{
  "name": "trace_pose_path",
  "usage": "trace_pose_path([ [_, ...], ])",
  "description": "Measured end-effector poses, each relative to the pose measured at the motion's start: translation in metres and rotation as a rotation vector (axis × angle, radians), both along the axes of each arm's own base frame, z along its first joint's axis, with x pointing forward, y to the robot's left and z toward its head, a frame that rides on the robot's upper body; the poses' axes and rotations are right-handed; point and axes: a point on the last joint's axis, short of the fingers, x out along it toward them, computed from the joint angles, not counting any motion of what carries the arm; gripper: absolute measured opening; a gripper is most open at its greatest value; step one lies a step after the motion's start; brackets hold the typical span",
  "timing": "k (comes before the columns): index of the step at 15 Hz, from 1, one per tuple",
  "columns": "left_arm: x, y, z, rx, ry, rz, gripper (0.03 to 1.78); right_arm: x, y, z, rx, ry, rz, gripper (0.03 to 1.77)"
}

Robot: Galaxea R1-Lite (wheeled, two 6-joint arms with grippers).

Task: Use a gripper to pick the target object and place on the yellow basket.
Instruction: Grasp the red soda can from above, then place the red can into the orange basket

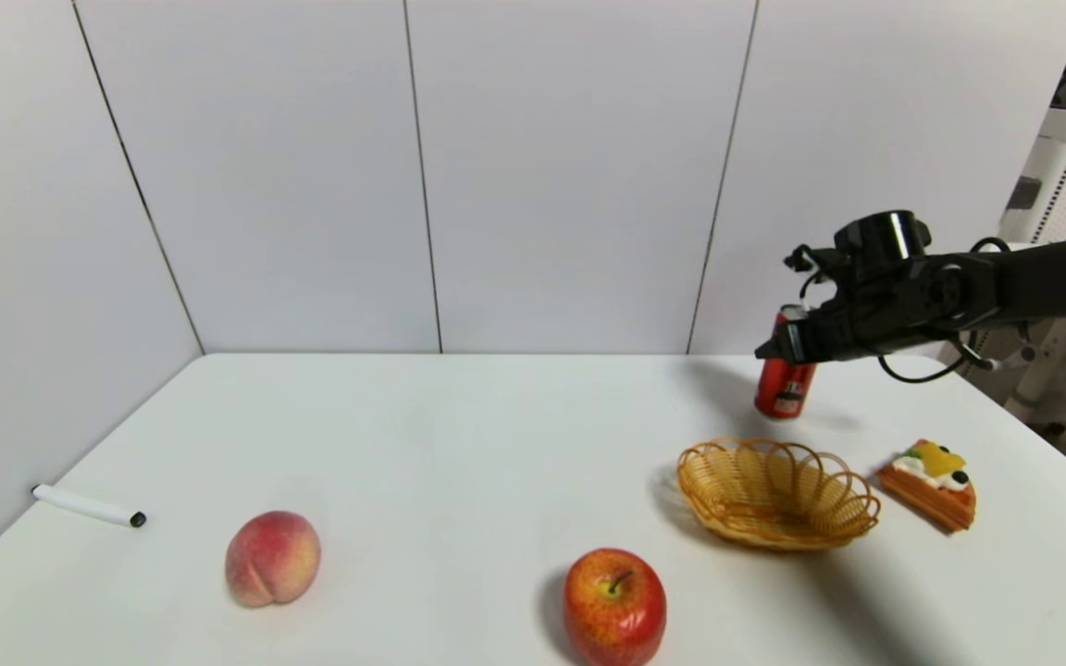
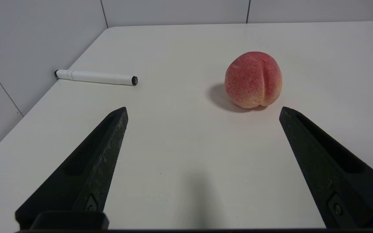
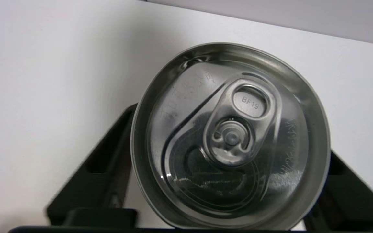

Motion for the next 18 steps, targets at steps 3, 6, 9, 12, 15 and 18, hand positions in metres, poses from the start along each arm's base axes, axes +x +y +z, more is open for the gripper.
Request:
trace_pose_path([
  [3,0.000,0.000,0.000,0.000,0.000,0.000,1.69,-0.002,-0.002,-0.001,-0.001,0.017,-0.004,0.95],
  [6,0.000,0.000,0.000,0.000,0.000,0.000,1.69,-0.003,-0.002,0.003,0.002,0.010,-0.005,0.92],
  [9,0.000,0.000,0.000,0.000,0.000,0.000,1.69,-0.006,-0.001,0.013,0.005,-0.014,0.001,0.90],
  [12,0.000,0.000,0.000,0.000,0.000,0.000,1.69,-0.011,0.001,0.024,0.008,-0.039,0.005,0.89],
  [15,0.000,0.000,0.000,0.000,0.000,0.000,1.69,-0.022,0.002,0.038,0.013,-0.030,0.010,0.89],
  [18,0.000,0.000,0.000,0.000,0.000,0.000,1.69,-0.039,0.003,0.055,0.015,-0.018,0.015,0.89],
])
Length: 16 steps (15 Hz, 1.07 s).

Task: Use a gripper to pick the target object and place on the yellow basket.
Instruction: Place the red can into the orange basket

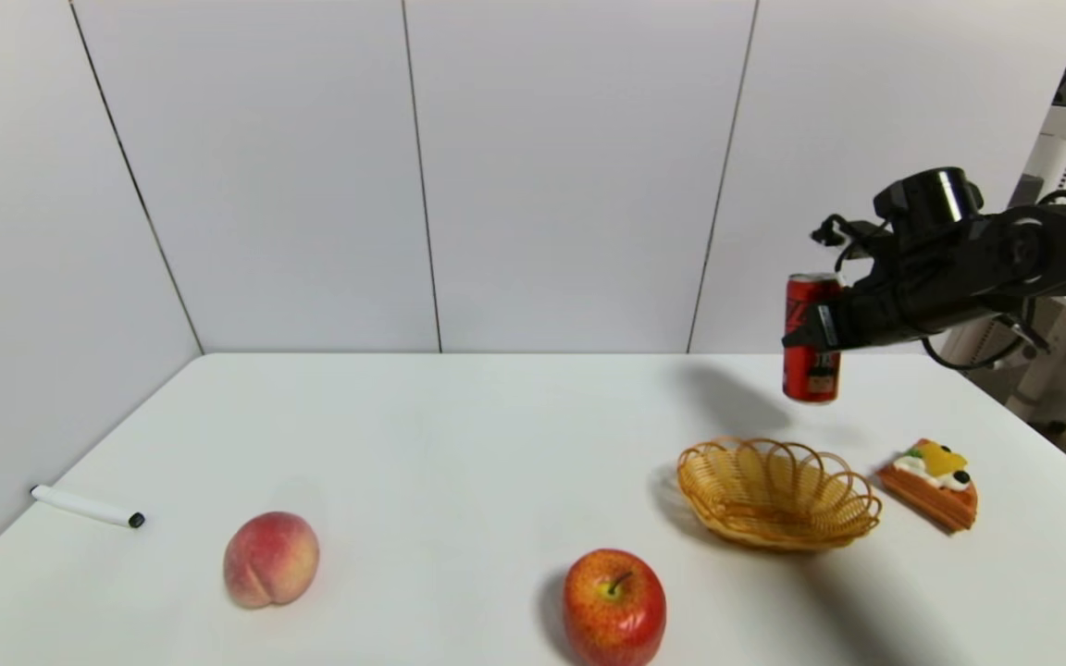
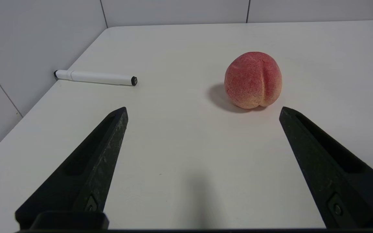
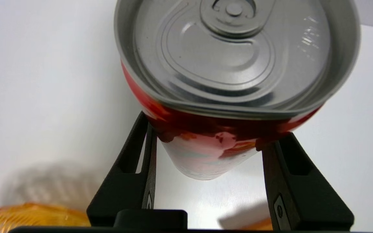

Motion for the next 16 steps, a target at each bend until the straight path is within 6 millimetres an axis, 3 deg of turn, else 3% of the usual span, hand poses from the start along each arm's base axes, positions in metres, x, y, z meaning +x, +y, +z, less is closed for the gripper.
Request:
trace_pose_path([
  [3,0.000,0.000,0.000,0.000,0.000,0.000,1.69,-0.024,0.007,0.016,-0.001,0.006,0.021,0.89],
  [9,0.000,0.000,0.000,0.000,0.000,0.000,1.69,-0.093,0.028,0.042,0.000,-0.025,0.107,0.89],
  [13,0.000,0.000,0.000,0.000,0.000,0.000,1.69,-0.137,0.039,0.038,-0.006,0.002,0.170,0.89],
  [16,0.000,0.000,0.000,0.000,0.000,0.000,1.69,-0.152,0.044,0.030,-0.012,0.030,0.204,0.89],
])
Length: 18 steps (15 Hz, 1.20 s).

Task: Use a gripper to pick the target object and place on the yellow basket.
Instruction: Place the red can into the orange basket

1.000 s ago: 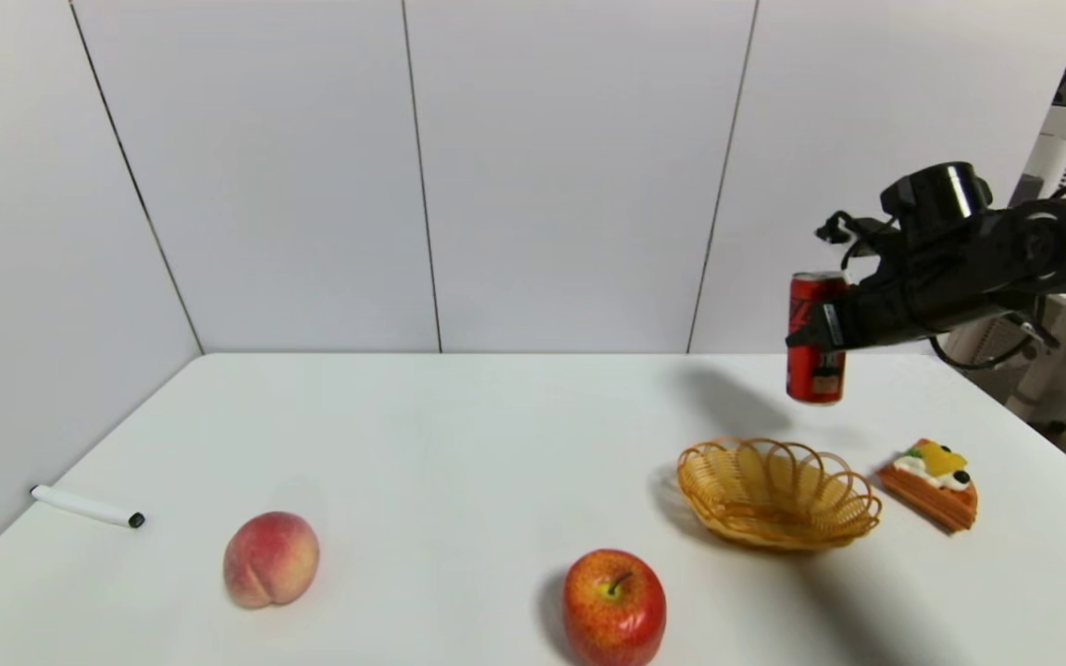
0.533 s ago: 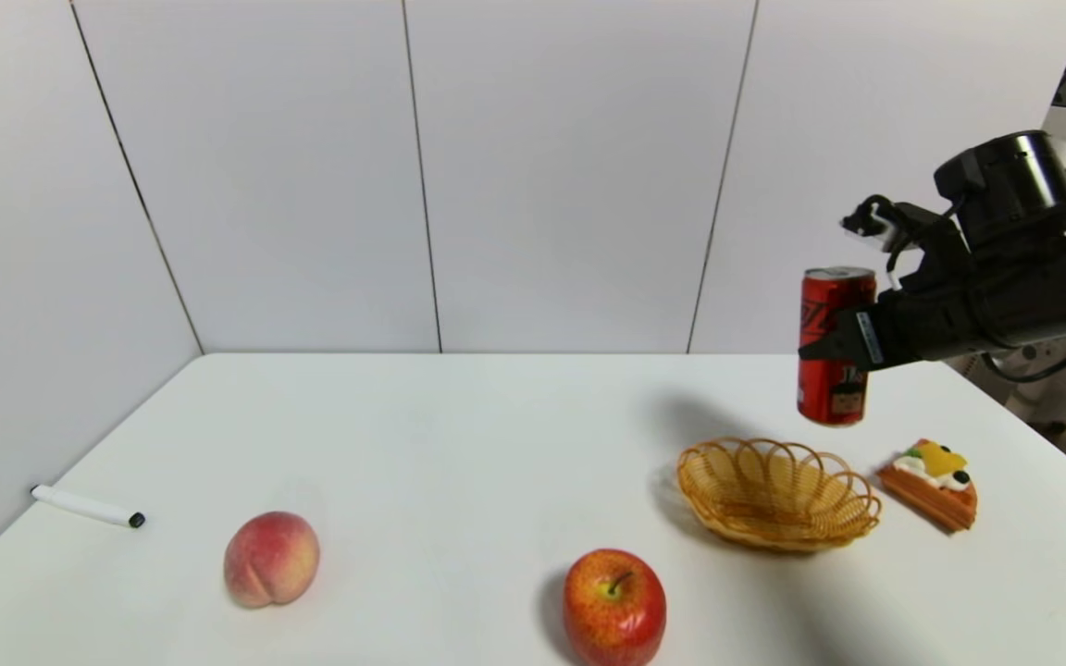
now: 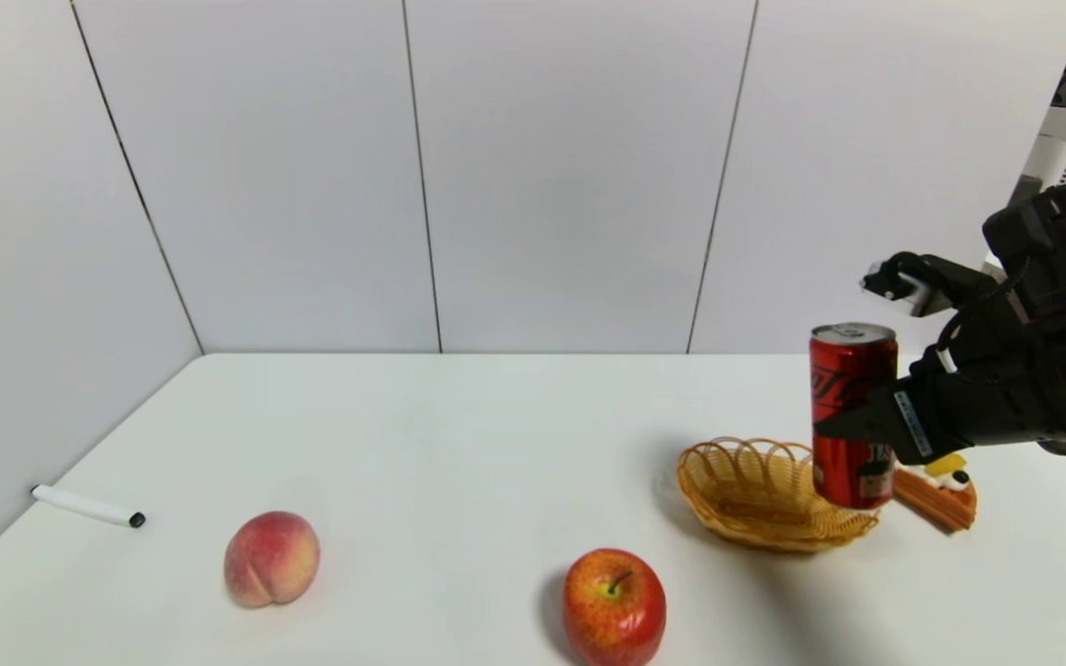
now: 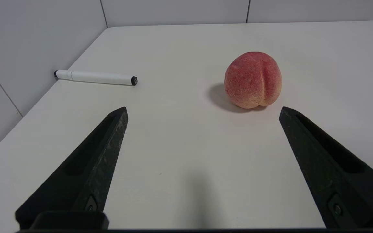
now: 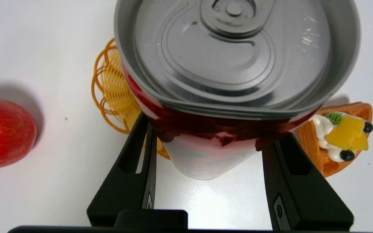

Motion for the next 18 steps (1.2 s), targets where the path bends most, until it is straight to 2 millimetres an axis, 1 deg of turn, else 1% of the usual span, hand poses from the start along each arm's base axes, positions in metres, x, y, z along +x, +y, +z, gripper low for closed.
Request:
trace_pose_path([
  [2,0.000,0.000,0.000,0.000,0.000,0.000,1.69,0.000,0.001,-0.003,-0.010,0.003,0.017,0.89],
  [4,0.000,0.000,0.000,0.000,0.000,0.000,1.69,0.003,0.001,-0.007,-0.063,0.001,0.068,0.89],
  [6,0.000,0.000,0.000,0.000,0.000,0.000,1.69,0.007,-0.002,-0.012,-0.127,-0.001,0.136,0.89],
  [14,0.000,0.000,0.000,0.000,0.000,0.001,1.69,0.028,0.003,-0.024,-0.214,-0.013,0.400,0.89],
  [18,0.000,0.000,0.000,0.000,0.000,0.000,1.69,0.038,0.003,-0.028,-0.345,-0.057,0.550,0.89],
])
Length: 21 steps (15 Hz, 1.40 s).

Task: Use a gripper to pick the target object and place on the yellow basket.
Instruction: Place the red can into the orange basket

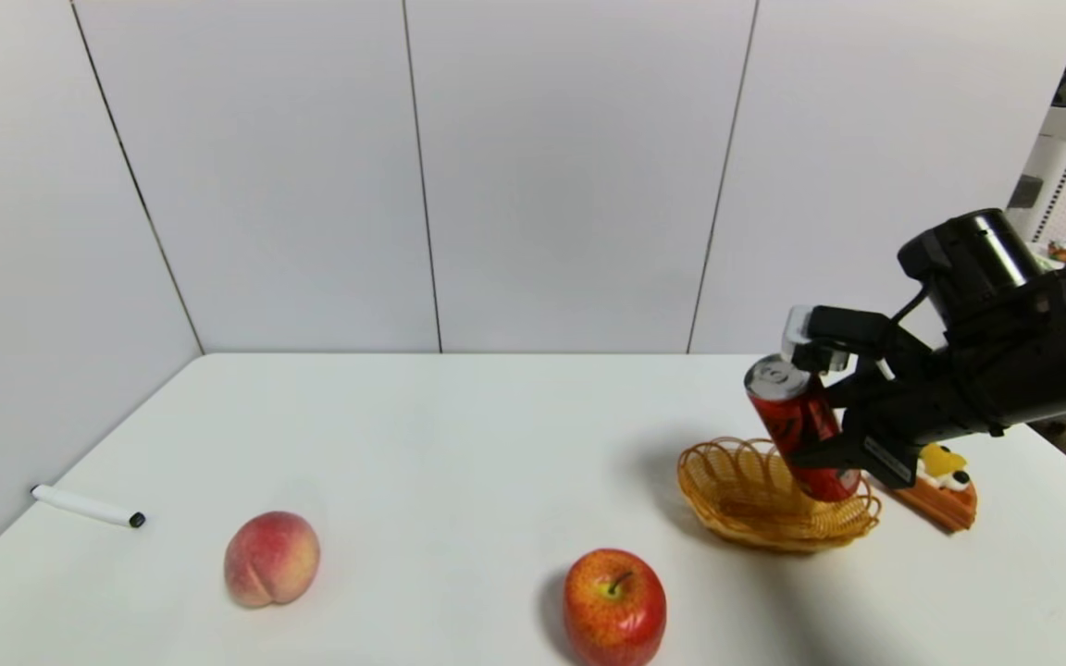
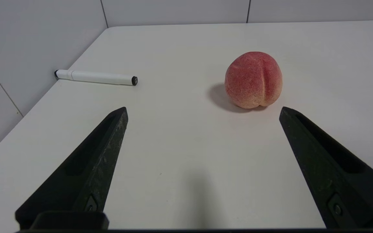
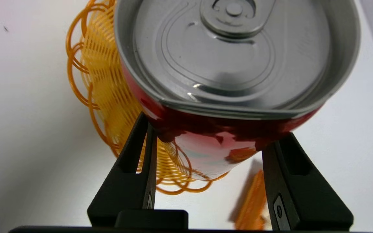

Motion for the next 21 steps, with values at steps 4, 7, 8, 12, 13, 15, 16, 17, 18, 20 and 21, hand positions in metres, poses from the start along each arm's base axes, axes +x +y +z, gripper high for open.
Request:
trace_pose_path([
  [4,0.000,0.000,0.000,0.000,0.000,0.000,1.69,0.009,0.001,-0.002,-0.101,-0.020,0.135,0.89],
  [7,0.000,0.000,0.000,0.000,0.000,0.000,1.69,0.010,0.002,-0.006,-0.143,0.008,0.182,0.89],
  [8,0.000,0.000,0.000,0.000,0.000,0.000,1.69,0.009,0.003,-0.006,-0.156,0.021,0.194,0.89],
  [12,0.000,0.000,0.000,0.000,0.000,0.000,1.69,0.007,0.004,-0.006,-0.274,0.085,0.227,0.89],
  [13,0.000,0.000,0.000,0.000,0.000,0.000,1.69,0.008,0.007,-0.006,-0.281,0.090,0.233,0.89],
  [15,0.000,0.000,0.000,0.000,0.000,0.000,1.69,0.009,0.014,-0.010,-0.292,0.103,0.250,0.89],
  [16,0.000,0.000,0.000,0.000,0.000,-0.001,1.69,0.010,0.017,-0.013,-0.293,0.110,0.258,0.89],
  [17,0.000,0.000,0.000,0.000,0.000,-0.001,1.69,0.012,0.020,-0.016,-0.295,0.116,0.263,0.89],
  [18,0.000,0.000,0.000,0.000,0.000,0.000,1.69,0.014,0.022,-0.019,-0.299,0.123,0.268,0.89],
  [20,0.000,0.000,0.000,0.000,0.000,0.000,1.69,0.017,0.025,-0.025,-0.310,0.141,0.270,0.89],
  [21,0.000,0.000,0.000,0.000,0.000,0.000,1.69,0.019,0.025,-0.027,-0.318,0.149,0.267,0.95],
])
